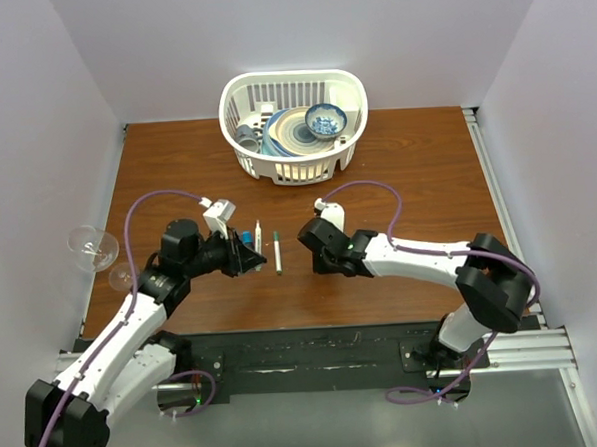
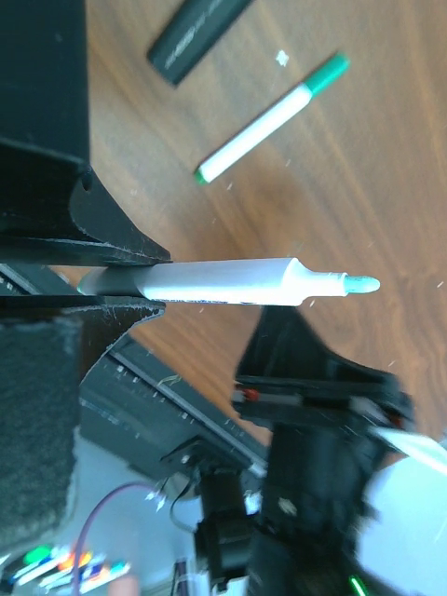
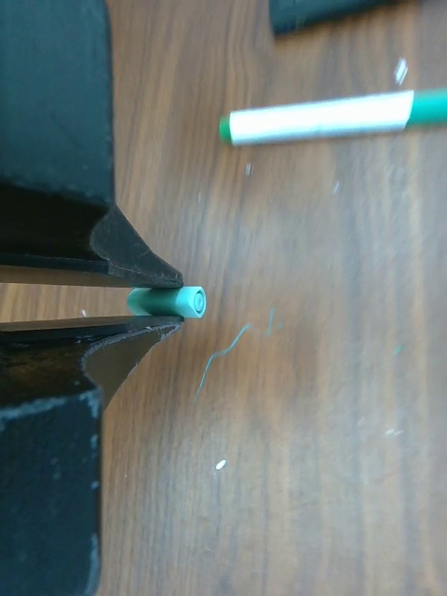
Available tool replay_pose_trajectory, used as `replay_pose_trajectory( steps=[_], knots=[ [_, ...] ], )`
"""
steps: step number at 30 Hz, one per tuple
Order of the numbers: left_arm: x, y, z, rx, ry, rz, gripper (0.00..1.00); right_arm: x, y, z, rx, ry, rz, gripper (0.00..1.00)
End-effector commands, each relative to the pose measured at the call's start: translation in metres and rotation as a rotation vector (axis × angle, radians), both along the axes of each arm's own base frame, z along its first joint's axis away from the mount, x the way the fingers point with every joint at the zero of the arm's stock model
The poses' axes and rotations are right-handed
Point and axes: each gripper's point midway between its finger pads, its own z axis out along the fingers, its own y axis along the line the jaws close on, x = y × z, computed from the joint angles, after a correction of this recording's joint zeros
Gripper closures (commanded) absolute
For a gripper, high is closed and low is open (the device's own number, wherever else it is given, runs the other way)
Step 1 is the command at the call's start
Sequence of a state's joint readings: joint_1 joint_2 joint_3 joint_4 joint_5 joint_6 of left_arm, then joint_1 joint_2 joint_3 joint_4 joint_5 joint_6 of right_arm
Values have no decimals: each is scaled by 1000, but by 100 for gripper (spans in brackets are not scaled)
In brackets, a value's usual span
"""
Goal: Insert the pens into the pen caps
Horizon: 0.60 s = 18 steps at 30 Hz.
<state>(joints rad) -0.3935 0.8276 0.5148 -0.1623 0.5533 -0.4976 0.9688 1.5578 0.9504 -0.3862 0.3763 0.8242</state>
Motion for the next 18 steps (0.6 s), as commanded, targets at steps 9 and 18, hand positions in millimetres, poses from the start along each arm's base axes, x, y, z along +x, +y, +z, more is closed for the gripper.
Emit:
replay_pose_trajectory(
  steps=[9, 18],
  knots=[
    [-21, -26, 24, -224, -41, -162, 100, 25, 47, 155, 407, -257, 17, 86],
    [-31, -34, 46, -332, -73, -233, 100, 28, 60, 211, 592, -355, 39, 86]
  ],
)
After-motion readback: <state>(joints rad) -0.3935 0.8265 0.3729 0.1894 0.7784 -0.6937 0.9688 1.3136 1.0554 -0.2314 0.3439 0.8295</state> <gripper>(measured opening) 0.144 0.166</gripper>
